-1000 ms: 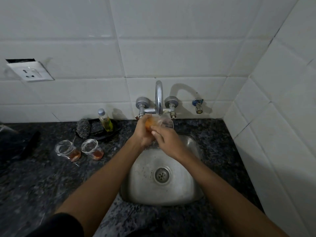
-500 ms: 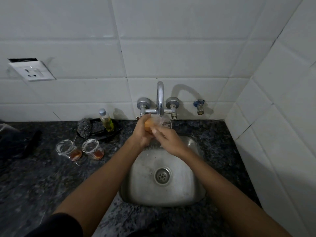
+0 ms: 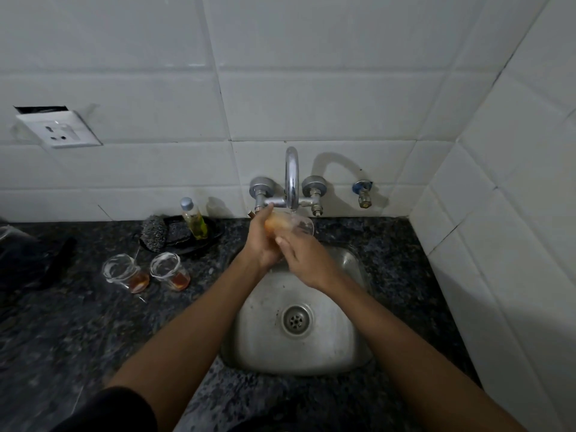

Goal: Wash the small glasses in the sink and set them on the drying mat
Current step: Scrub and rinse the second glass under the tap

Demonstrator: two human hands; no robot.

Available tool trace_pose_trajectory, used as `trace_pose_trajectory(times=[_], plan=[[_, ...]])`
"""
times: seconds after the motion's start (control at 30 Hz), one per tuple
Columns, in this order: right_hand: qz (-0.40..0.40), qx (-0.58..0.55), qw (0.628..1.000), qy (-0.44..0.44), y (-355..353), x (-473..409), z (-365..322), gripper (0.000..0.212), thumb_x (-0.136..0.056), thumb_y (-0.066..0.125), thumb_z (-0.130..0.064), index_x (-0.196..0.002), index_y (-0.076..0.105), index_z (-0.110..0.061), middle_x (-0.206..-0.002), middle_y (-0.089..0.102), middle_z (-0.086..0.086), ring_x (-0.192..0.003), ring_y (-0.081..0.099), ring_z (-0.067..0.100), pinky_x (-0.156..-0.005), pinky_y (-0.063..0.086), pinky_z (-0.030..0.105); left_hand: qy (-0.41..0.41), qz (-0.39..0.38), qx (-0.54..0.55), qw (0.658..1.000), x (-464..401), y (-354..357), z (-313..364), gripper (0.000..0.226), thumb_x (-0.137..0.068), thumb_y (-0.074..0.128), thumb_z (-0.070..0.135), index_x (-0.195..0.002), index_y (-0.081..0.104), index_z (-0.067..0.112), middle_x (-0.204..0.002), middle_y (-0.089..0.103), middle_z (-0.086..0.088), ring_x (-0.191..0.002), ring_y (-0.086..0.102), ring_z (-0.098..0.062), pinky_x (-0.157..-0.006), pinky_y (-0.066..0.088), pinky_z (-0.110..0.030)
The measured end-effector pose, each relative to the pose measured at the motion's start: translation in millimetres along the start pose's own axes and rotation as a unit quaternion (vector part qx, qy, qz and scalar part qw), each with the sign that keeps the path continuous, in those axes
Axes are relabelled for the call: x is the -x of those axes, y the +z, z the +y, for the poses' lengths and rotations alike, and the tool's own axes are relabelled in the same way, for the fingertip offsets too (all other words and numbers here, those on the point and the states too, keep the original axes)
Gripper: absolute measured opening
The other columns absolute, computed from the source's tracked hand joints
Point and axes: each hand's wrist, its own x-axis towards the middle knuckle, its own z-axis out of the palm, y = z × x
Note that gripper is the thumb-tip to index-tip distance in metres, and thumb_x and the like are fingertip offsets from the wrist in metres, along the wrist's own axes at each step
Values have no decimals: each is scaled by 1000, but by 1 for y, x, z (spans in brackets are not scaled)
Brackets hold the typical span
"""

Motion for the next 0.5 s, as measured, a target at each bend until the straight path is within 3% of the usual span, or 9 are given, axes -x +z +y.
trace_pose_trajectory(times=[0.03, 0.1, 0.17, 0.23, 0.3, 0.37, 0.43, 0.5], plan=[[-27, 57, 998, -30, -4, 2, 5, 36, -111, 39, -38, -135, 60, -20, -123, 68, 5, -105, 67, 20, -88, 58, 43, -12, -3, -15, 1000, -1, 1, 1, 65, -97, 62, 56, -119, 72, -4, -108, 73, -21, -101, 70, -33, -107, 50, -47], [-55, 45, 997, -34, -8, 4, 15, 39, -111, 40, -40, -141, 58, -24, -131, 67, 2, -114, 64, 17, -94, 56, 39, -23, 12, -26, 999, -4, -1, 3, 62, -98, 62, 54, -126, 67, -1, -109, 73, -20, -100, 71, -32, -104, 52, -47], [-63, -97, 992, 42, -11, 2, 6, 39, -111, 41, -44, -135, 63, -23, -116, 70, 2, -99, 69, 17, -79, 60, 38, -13, 33, -29, 999, -5, -4, 2, 46, -102, 57, 43, -117, 67, 1, -103, 72, -18, -95, 71, -30, -97, 55, -45], [-44, -160, 981, 99, -8, -6, -1, 38, -112, 42, -42, -128, 66, -17, -110, 71, 5, -87, 70, 19, -65, 59, 35, -17, 46, -28, 998, -5, -6, -3, 44, -102, 54, 41, -111, 69, 1, -101, 73, -18, -97, 71, -31, -95, 56, -44], [-18, -21, 999, 23, -11, -9, -1, 37, -112, 40, -38, -118, 67, -14, -104, 71, 6, -83, 68, 19, -71, 57, 38, -38, 42, -17, 998, -4, -6, -5, 54, -101, 54, 45, -121, 68, -3, -111, 72, -21, -108, 69, -34, -105, 52, -47], [-49, 121, 990, -57, -12, -7, 9, 34, -110, 39, -38, -121, 65, -18, -109, 71, 5, -90, 68, 22, -78, 57, 43, -52, 23, -30, 998, -4, -6, -1, 63, -100, 55, 54, -125, 67, -2, -111, 72, -20, -106, 69, -34, -104, 52, -47], [-75, 129, 987, -62, -15, -4, 14, 37, -108, 39, -42, -131, 62, -24, -120, 70, 1, -102, 67, 20, -84, 57, 43, -55, 33, -44, 997, -5, -8, 4, 58, -101, 58, 55, -114, 71, 0, -102, 74, -17, -95, 71, -31, -97, 55, -45], [-66, 21, 998, -9, -12, -3, 10, 45, -104, 38, -51, -124, 66, -20, -113, 72, 2, -98, 69, 19, -83, 59, 47, -38, 50, -39, 997, -7, -11, 4, 49, -103, 57, 46, -114, 71, -1, -103, 74, -17, -98, 71, -31, -104, 53, -45]])
